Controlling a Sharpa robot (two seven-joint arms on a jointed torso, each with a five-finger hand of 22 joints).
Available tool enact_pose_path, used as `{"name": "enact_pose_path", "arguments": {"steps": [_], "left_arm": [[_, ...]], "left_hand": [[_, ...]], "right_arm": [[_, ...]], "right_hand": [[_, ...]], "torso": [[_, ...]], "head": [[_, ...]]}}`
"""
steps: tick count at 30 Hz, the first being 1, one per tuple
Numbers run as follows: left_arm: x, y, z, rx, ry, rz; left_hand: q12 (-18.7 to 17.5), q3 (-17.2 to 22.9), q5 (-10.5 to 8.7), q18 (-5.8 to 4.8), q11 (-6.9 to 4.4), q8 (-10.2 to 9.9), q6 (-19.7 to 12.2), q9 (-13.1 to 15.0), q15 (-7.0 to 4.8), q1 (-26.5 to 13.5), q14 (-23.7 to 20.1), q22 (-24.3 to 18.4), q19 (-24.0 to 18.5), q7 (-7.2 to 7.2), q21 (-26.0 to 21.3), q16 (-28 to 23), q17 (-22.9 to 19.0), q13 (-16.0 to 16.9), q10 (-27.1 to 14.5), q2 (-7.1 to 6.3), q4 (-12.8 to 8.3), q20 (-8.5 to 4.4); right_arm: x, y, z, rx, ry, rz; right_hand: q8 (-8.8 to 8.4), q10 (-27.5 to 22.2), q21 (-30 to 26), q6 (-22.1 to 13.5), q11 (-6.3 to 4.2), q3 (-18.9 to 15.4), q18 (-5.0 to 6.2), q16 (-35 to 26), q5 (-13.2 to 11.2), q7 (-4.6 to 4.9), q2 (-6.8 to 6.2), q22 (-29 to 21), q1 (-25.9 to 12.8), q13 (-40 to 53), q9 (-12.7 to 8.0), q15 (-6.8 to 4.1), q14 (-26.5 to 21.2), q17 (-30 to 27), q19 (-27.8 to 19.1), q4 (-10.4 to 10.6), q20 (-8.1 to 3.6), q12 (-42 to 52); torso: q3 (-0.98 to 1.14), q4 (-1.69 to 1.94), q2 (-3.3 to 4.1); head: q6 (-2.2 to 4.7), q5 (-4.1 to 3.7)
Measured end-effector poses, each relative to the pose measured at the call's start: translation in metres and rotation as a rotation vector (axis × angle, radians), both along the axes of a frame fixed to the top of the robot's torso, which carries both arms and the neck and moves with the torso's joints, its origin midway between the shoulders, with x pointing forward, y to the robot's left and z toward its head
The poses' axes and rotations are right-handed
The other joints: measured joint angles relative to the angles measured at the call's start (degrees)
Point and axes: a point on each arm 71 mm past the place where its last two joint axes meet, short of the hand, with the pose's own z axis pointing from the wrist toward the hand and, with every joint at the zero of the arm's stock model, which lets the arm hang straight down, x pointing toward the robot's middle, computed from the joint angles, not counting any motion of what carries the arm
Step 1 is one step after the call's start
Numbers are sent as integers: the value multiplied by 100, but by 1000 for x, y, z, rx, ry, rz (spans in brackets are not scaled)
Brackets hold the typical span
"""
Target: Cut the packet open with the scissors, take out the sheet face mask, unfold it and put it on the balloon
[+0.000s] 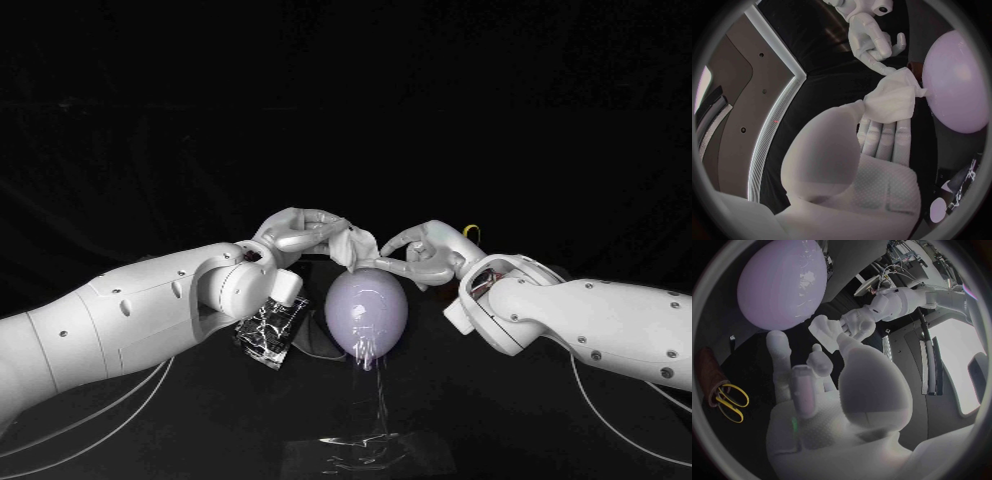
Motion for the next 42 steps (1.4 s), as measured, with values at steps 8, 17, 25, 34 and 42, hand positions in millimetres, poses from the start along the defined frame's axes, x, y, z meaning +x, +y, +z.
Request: {"name": "enact_pose_path", "arguments": {"steps": [8, 17, 25, 34, 42], "left_arm": [[0, 0, 0, -2, 2, -2], [-1, 0, 0, -7, 5, -7], [-2, -1, 1, -13, 9, -15], [-1, 0, 1, -16, 7, -10], [1, 4, 1, -9, -8, 11]], "left_hand": [[0, 0, 0, -2, 0, -1, 0, 1, 0, -7, 0, 0, 0, 0, 0, -23, -6, 0, 0, -7, 1, 0], [0, 16, 0, -5, 0, -1, 0, 1, 1, -7, -1, -6, -1, 0, -1, -23, -7, 0, 0, -7, -16, 0], [0, 16, 0, 23, 0, 19, -1, 1, -19, -30, 19, -6, 21, -1, -3, -23, -7, 0, 0, -30, -16, -21], [1, 32, 0, 24, -6, 19, -1, 1, -12, -43, 93, -14, 20, -1, -4, -27, -12, 0, 47, -43, -33, -21], [1, 47, -1, 22, -24, 18, 52, 1, 12, -60, 70, -66, -217, -53, -75, -144, -35, 0, 106, -60, -80, 29]], "right_arm": [[4, 3, -7, -2, 14, -2], [9, 12, -10, -3, 15, 4], [12, 17, -10, 7, 2, 6], [11, 15, -6, 39, -51, 2], [8, 8, 2, 57, -90, 3]], "right_hand": [[0, 0, 0, 25, 0, -22, -31, -1, -28, 15, 115, 25, 242, -12, -15, 0, 0, 0, 0, -23, 0, 0], [-23, 1, 6, 88, 1, -22, 56, 9, -113, 7, 337, 83, 464, -16, -34, 0, 0, -1, 22, -23, -20, 66], [127, 243, 382, 447, -128, 307, 54, 128, -236, -140, 765, 319, 891, 152, 6, -78, -7, -5, 279, -192, -74, 335], [540, 514, 1125, 820, -100, 748, -48, 333, -273, -352, 827, 789, 1104, 586, 112, -281, -9, -4, 707, -602, -297, 776], [564, 521, 1155, 821, -94, 843, -83, 361, -295, -353, 832, 835, 1108, 626, 111, -281, -9, 0, 728, -651, -318, 897]], "torso": [[-11, 6, 1], [-7, 6, -1], [-6, 3, 0], [-4, -1, 1], [2, -1, -2]], "head": [[-10, -2], [-15, -5], [-11, -11], [-22, 5], [-25, 3]]}}
